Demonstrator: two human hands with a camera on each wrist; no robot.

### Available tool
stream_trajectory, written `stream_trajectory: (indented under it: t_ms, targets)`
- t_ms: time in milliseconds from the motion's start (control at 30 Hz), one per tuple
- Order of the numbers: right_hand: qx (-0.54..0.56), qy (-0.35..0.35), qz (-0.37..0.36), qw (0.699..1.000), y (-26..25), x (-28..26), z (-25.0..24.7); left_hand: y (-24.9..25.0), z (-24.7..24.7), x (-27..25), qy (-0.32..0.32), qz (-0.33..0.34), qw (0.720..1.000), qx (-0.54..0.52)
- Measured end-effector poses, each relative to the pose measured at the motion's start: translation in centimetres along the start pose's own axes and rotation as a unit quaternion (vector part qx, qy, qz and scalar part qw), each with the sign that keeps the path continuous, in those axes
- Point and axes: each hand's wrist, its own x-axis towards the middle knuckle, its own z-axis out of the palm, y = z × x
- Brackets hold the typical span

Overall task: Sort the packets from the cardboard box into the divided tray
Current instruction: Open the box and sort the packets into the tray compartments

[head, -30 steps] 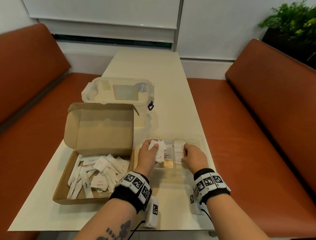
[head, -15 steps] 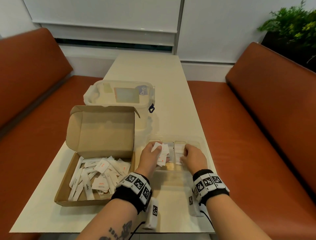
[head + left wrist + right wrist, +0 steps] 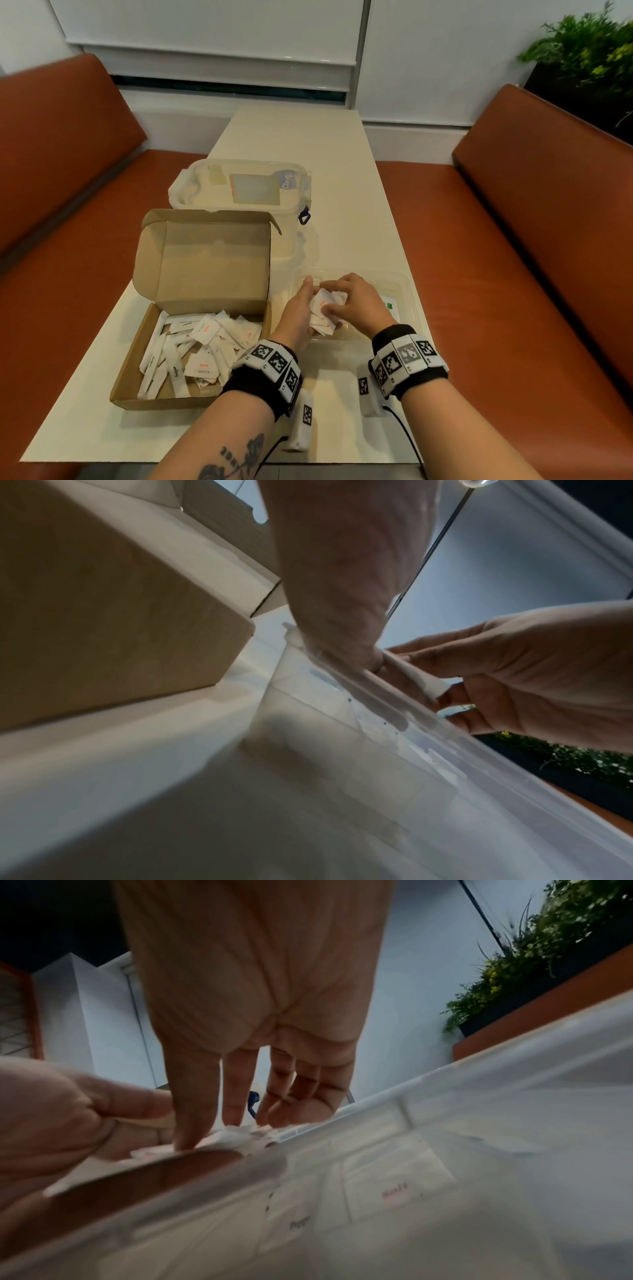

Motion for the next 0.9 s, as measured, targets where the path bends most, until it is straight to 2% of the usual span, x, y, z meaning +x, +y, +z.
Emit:
stream_trajectory:
  t_ms: [133, 267, 367, 500, 600, 733, 833, 900]
  targets:
    - [0.004, 0.007, -0.004, 1.000, -0.1, -0.1, -0.4, 0.0, 0.0, -0.1, -0.038, -0.011, 0.998, 0.052]
    - [0.091, -0.014, 0.024, 0.995, 0.1, -0.1, -0.8, -0.2, -0.2, -0.2, -0.042, -0.006, 0.992, 0.118]
    - [0.120, -0.024, 0.047, 0.991, 0.5, -0.2, -1.0, -0.4, -0.4, 0.0, -0.051, 0.000, 0.992, 0.119]
    - [0.145, 0.046, 0.058, 0.987, 1.2, -0.4, -0.9, -0.5, -0.4, -0.1, -0.060, 0.017, 0.993, 0.104]
    - [0.171, 0.086, 0.068, 0.979, 1.6, -0.5, -0.8, -0.5, -0.3, 0.1, -0.039, 0.027, 0.995, 0.089]
    - [0.216, 0.080, 0.074, 0.970, 1.7, -0.8, -0.8, -0.8, -0.5, 0.3, -0.031, 0.040, 0.995, 0.091]
    - [0.205, 0.055, 0.072, 0.975, 1.7, -1.1, -1.0, -1.0, -0.6, 0.5, -0.031, 0.047, 0.993, 0.108]
    - [0.188, 0.095, 0.084, 0.974, 2.2, -1.3, -1.5, -1.0, -0.6, 0.7, -0.020, 0.051, 0.993, 0.103]
